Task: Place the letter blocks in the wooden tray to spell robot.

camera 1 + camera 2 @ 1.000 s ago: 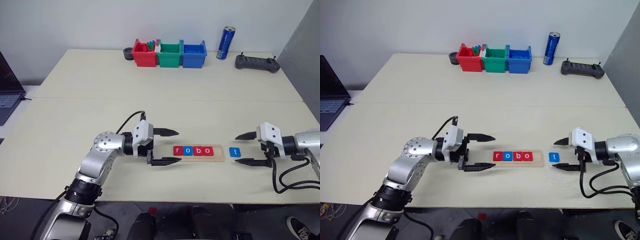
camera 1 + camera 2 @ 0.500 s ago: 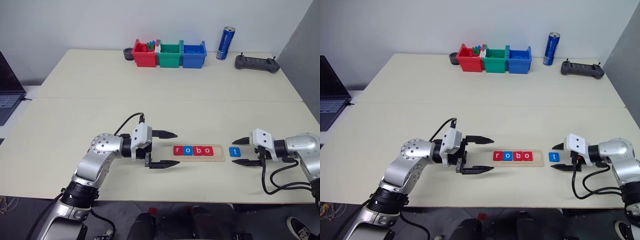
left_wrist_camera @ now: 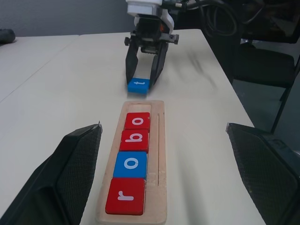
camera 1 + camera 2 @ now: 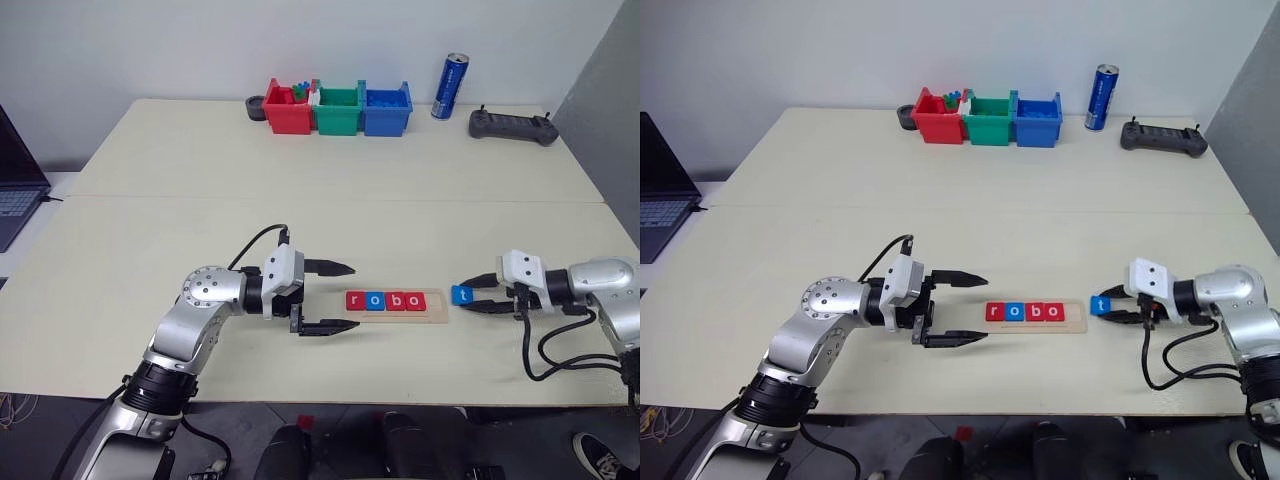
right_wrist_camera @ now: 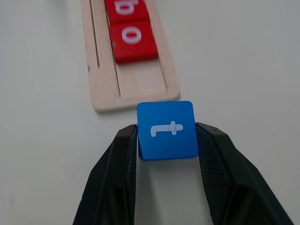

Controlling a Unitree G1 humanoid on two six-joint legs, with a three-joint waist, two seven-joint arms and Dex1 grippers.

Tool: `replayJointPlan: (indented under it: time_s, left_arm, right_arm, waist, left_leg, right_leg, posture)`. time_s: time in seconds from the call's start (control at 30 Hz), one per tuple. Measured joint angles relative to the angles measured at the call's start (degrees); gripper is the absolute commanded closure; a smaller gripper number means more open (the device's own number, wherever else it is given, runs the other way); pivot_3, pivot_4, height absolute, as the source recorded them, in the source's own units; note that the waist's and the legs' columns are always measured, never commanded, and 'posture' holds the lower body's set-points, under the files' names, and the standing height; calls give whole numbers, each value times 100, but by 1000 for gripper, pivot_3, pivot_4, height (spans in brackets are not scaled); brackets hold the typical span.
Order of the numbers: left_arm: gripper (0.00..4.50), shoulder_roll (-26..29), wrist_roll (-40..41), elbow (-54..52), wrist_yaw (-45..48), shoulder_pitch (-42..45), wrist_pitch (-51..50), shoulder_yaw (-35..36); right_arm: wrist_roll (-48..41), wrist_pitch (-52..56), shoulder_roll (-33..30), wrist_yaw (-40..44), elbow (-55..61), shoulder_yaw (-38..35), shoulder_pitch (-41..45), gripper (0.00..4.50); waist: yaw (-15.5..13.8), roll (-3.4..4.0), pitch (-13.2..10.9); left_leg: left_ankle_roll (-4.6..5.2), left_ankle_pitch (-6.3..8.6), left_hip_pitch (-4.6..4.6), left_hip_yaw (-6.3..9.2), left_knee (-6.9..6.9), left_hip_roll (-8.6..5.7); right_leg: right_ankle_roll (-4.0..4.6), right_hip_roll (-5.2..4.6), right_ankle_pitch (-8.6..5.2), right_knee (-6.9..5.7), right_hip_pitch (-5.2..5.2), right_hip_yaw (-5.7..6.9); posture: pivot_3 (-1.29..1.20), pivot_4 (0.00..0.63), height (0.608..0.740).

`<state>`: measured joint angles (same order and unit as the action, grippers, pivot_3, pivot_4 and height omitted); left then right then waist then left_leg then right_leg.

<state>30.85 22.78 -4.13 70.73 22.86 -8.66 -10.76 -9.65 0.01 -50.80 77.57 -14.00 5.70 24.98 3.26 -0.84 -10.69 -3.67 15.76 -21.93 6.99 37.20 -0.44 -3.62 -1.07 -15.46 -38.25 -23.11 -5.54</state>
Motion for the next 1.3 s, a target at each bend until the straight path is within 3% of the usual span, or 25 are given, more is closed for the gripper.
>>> replayJointPlan:
  time_s: [0.17,1.3]
  left_arm:
    - [0,-3,0,11,-2,26,3,0]
    - [0,43,0,14,-15,23,-5,1]
  right_arm:
    - [-38,152,97,-7,388,73,16,3037]
    - [440,-213,420,-37,-11,478,297,3037]
  waist:
    - [-13,0,0]
    - [1,0,0]
  left_leg:
    - [0,0,-2,1,2,-2]
    - [1,1,-1,4,67,-4]
  right_leg:
    - [0,-1,0,2,0,1]
    - [-1,3,-1,-68,-3,0]
  posture:
    - [0,150,740]
    - [0,150,740]
